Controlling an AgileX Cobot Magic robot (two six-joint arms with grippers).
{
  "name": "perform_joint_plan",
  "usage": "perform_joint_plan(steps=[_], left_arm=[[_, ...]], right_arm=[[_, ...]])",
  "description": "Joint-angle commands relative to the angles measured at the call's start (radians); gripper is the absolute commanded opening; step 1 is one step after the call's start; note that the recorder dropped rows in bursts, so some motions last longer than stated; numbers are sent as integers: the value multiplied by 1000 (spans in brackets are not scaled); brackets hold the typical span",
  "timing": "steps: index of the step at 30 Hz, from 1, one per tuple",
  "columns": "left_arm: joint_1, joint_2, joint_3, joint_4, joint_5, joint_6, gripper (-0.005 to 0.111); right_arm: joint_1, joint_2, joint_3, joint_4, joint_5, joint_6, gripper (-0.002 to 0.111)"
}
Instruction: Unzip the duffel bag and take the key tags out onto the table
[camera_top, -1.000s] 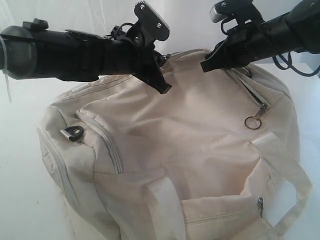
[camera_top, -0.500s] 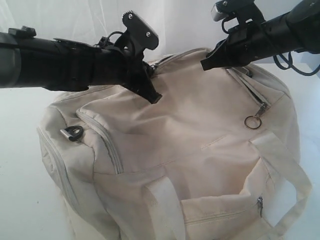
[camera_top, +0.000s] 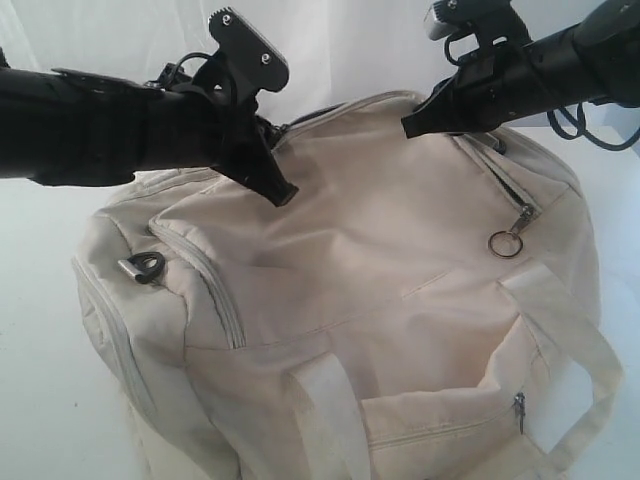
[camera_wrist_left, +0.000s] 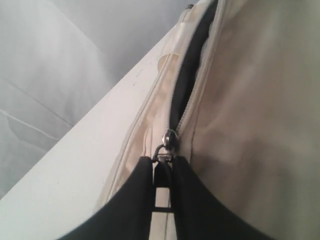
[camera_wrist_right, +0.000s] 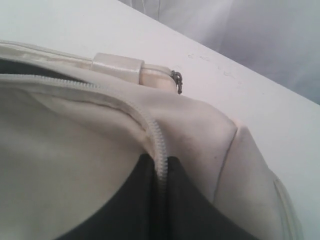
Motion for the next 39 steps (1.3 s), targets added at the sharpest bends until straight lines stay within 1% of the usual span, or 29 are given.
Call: perform_joint_plan(steps=[1, 9, 15, 20, 23, 26, 31, 36, 39], left_arm=[[3, -43, 48, -27, -52, 163, 0], [3, -129, 129, -34, -89, 163, 0], [3, -190, 178, -36, -160, 163, 0], [3, -230, 229, -63, -167, 163, 0], [3, -249, 264, -66, -195, 163, 0], [3, -286, 302, -101, -234, 163, 0], [3, -347, 307, -133, -239, 163, 0], [3, -407, 405, -133, -233, 163, 0], [3, -449, 452, -133, -183, 163, 0]], right_arm=[[-10, 2, -1, -17, -50, 7, 0], [-10, 2, -1, -17, -69, 29, 0], [-10, 2, -1, -17, -69, 33, 0], [-10, 2, -1, -17, -69, 33, 0], [-10, 2, -1, -17, -71, 33, 0], [-10, 2, -1, -17, -74, 33, 0], [-14, 2, -1, -37, -77, 55, 0], [-14, 2, -1, -41, -86, 70, 0], [-14, 2, -1, -41, -86, 70, 0]])
